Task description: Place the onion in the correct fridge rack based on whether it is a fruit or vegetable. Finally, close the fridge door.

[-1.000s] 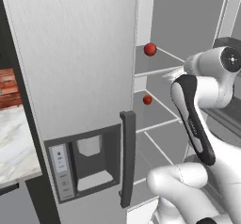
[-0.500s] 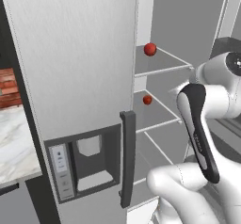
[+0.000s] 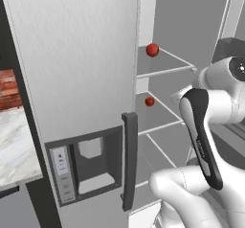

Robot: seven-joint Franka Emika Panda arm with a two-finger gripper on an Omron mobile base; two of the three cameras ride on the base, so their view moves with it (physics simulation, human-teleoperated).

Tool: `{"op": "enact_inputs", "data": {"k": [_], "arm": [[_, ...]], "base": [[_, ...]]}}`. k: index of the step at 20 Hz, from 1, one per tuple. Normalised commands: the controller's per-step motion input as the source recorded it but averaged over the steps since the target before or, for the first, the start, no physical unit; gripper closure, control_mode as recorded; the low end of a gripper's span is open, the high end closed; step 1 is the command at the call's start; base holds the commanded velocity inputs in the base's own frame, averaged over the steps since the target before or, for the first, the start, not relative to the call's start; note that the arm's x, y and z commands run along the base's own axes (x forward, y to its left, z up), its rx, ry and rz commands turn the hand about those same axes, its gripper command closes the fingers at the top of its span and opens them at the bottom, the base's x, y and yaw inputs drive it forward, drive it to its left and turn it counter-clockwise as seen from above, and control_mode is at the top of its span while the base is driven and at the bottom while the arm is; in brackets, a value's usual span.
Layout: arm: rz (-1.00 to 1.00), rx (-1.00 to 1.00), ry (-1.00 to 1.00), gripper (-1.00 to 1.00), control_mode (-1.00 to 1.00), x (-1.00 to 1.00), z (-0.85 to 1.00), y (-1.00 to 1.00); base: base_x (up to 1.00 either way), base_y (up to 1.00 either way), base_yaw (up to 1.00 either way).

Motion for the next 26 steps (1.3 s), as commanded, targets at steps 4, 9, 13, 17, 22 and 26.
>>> {"op": "enact_inputs", "data": {"k": [4,9,13,17,22,26], "arm": [[0.00,0.00,0.00,-1.00,1.00,0.00,0.00,0.00],[0.00,0.00,0.00,-1.00,1.00,0.00,0.00,0.00],[0.00,0.00,0.00,-1.00,1.00,0.00,0.00,0.00],[0.00,0.00,0.00,-1.00,1.00,0.00,0.00,0.00],[0.00,0.00,0.00,-1.00,1.00,0.00,0.00,0.00],[0.00,0.00,0.00,-1.00,1.00,0.00,0.00,0.00]], "base": [[-0.90,-0.08,0.00],[-0.89,-0.18,0.00],[-0.58,-0.05,0.04],[-0.17,-0.02,0.09],[0.00,-0.34,0.08],[0.00,-0.51,0.08]]}}
